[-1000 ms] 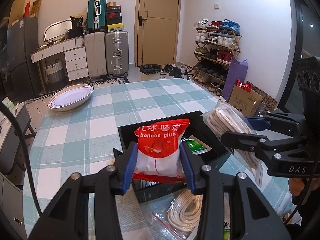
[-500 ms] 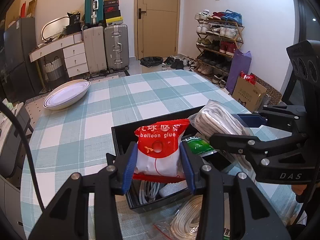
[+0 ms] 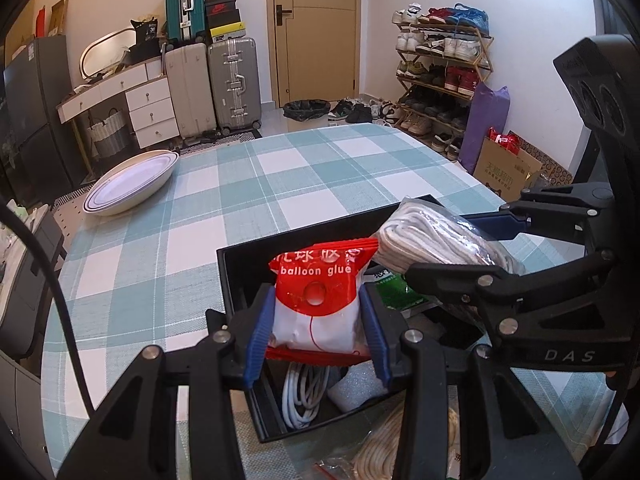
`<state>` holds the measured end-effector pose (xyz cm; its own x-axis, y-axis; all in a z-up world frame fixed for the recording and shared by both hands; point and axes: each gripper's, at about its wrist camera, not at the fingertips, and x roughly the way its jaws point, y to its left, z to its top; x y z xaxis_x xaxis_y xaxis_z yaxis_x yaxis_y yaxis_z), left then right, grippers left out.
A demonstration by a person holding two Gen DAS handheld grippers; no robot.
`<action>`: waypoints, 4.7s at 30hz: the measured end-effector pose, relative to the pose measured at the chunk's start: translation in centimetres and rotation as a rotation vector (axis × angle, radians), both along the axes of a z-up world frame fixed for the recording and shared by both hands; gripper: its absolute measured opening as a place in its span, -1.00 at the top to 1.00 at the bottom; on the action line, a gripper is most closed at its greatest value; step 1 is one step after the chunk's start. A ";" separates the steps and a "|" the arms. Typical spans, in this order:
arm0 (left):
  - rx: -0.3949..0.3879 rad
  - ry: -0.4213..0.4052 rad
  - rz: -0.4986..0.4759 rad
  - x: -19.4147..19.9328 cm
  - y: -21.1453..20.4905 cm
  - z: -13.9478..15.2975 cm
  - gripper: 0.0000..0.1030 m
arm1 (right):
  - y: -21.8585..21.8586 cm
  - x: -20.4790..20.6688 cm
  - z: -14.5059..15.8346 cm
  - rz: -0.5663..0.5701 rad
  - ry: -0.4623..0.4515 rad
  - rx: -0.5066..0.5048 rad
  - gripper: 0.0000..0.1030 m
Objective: Organize soft objects
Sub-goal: 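Carry the balloon glue bag and rope zip bag into the black box with both grippers, then open both grippers and release the bags inside the box, then move both open grippers back toward the plush toy and green sachet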
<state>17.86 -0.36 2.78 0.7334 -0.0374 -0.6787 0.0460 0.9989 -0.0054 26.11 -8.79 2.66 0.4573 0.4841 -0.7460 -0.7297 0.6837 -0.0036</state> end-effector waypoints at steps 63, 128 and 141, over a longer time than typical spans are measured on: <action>-0.014 -0.004 -0.021 -0.2 0.4 0.4 0.01 | -0.3 -0.6 0.4 0.096 -0.067 -0.093 -0.31; 0.014 0.068 -0.151 -14.7 1.2 -2.6 -1.00 | -6.0 -12.6 -4.8 0.122 0.034 0.050 -0.99; 0.011 0.133 -0.205 -14.7 0.2 -3.8 -1.00 | -4.7 -13.2 -6.2 0.168 0.050 0.013 -0.99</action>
<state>3.12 -0.14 -0.99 0.6158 -0.1682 -0.7697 0.2475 0.9688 -0.0138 12.87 -13.50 -3.52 0.3319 0.5605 -0.7587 -0.8327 0.5520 0.0436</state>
